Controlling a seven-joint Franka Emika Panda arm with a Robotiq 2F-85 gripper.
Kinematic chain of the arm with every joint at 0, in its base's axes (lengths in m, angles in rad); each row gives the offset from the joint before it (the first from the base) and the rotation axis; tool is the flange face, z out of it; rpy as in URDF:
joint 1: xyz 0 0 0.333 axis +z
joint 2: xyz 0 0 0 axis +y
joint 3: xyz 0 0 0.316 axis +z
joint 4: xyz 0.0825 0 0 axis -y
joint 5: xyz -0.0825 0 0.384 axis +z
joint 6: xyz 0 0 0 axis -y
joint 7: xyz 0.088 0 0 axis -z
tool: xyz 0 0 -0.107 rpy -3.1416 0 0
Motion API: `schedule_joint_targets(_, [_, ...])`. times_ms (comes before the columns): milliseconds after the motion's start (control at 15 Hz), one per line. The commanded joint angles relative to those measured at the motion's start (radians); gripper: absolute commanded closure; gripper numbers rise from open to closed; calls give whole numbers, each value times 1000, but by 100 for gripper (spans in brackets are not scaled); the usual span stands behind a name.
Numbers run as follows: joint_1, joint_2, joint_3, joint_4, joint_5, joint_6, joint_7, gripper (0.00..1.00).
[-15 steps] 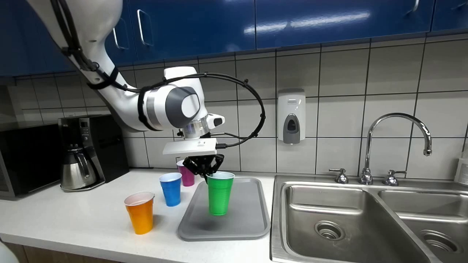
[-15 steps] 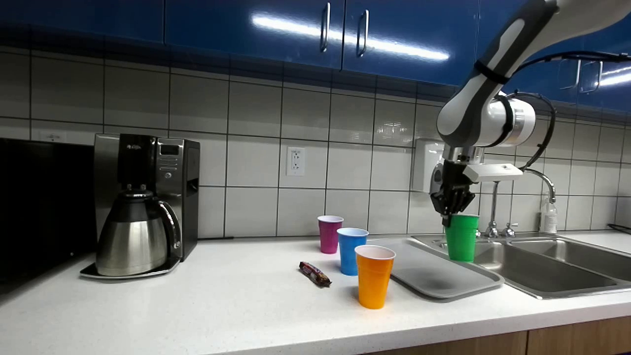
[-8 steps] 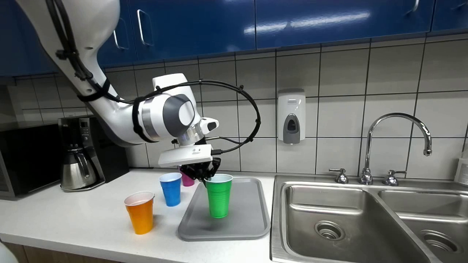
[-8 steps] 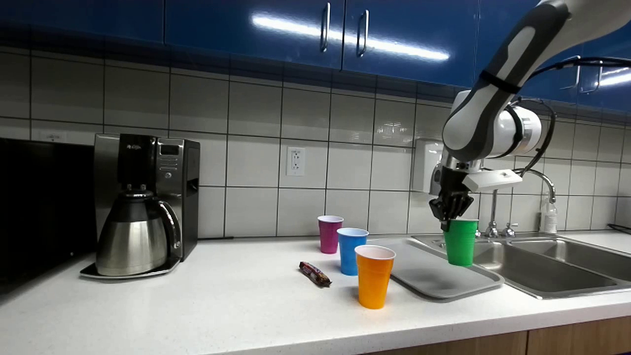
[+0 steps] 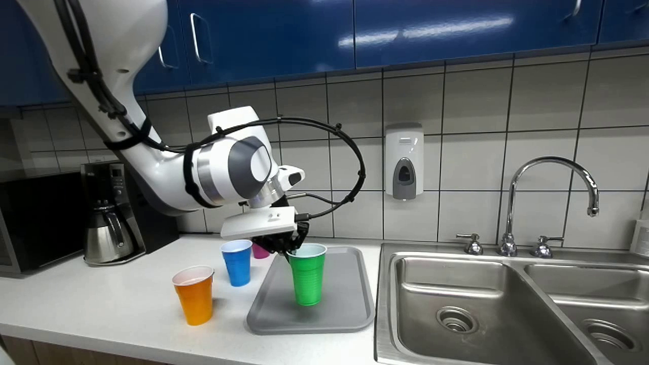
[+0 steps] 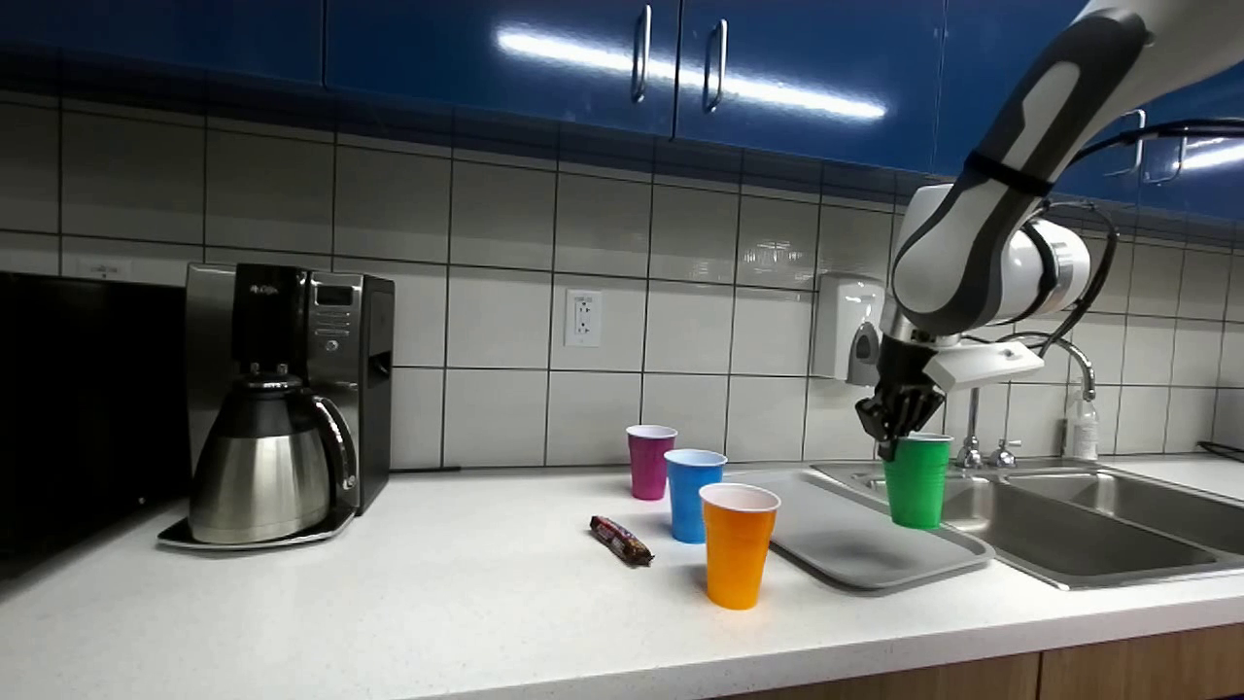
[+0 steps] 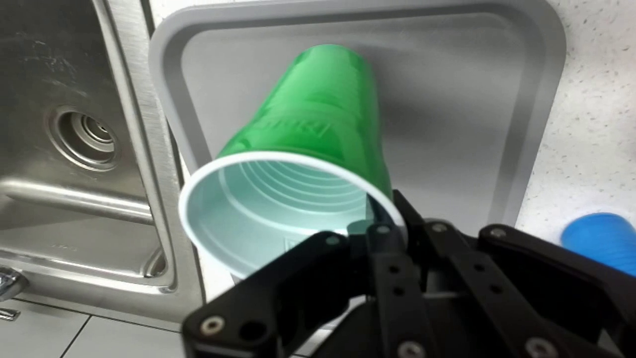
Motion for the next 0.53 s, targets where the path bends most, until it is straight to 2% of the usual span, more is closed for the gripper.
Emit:
schedule_joint_targets(0, [-39,-55,12,-47,-36,19,22,99])
schedule_joint_targets(467, [-61,-101,8,-85,-29,19,5,99])
